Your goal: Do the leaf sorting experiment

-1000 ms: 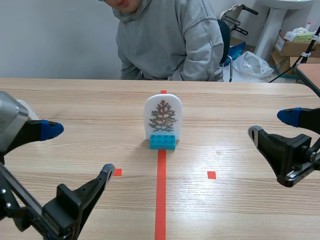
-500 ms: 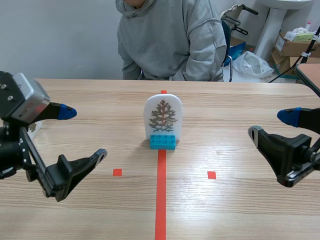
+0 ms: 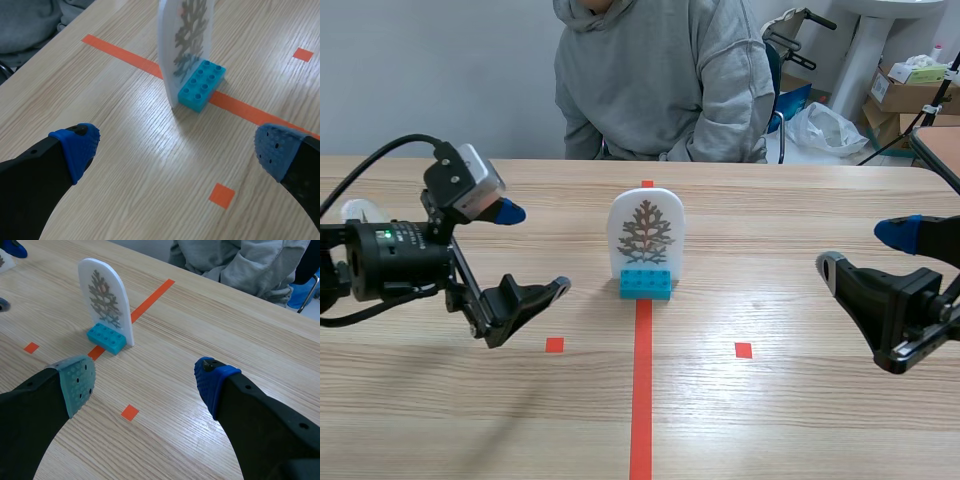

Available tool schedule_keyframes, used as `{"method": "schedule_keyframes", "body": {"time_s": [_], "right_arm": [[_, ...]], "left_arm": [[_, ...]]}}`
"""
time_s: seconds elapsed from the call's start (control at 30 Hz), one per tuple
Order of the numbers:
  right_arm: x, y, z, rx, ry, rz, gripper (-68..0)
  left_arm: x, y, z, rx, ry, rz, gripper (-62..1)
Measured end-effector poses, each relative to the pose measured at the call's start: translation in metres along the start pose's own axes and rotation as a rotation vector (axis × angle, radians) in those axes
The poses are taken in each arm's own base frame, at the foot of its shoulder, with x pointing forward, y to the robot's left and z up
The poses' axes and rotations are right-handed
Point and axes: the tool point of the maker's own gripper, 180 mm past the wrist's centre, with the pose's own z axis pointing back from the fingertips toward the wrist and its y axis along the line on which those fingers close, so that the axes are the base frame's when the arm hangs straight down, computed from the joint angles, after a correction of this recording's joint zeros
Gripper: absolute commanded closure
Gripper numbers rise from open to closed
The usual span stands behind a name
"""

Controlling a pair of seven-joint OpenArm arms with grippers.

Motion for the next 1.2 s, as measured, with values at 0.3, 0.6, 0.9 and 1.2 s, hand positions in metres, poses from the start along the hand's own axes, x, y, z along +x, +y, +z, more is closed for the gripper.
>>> {"method": "schedule_keyframes", "body": {"time_s": [0.3,0.6,0.9,1.2], "right_arm": [[0.0,0.0,0.0,0.0,0.0,0.0,-41.1],[0.0,0.0,0.0,0.0,0.0,0.0,-41.1],[0.0,0.0,0.0,0.0,0.0,0.0,-41.1],[0.0,0.0,0.0,0.0,0.0,0.0,-41.1]], "left_arm": [[0.013,-0.014,-0.055,-0.08,-0.012,0.008,-62.3],[0.01,-0.016,-0.092,-0.075,0.005,0.043,-62.3],[0.018,-0.021,-0.119,-0.055,-0.003,0.058,-62.3],[0.023,-0.025,-0.128,-0.047,-0.02,0.076,-62.3]]}}
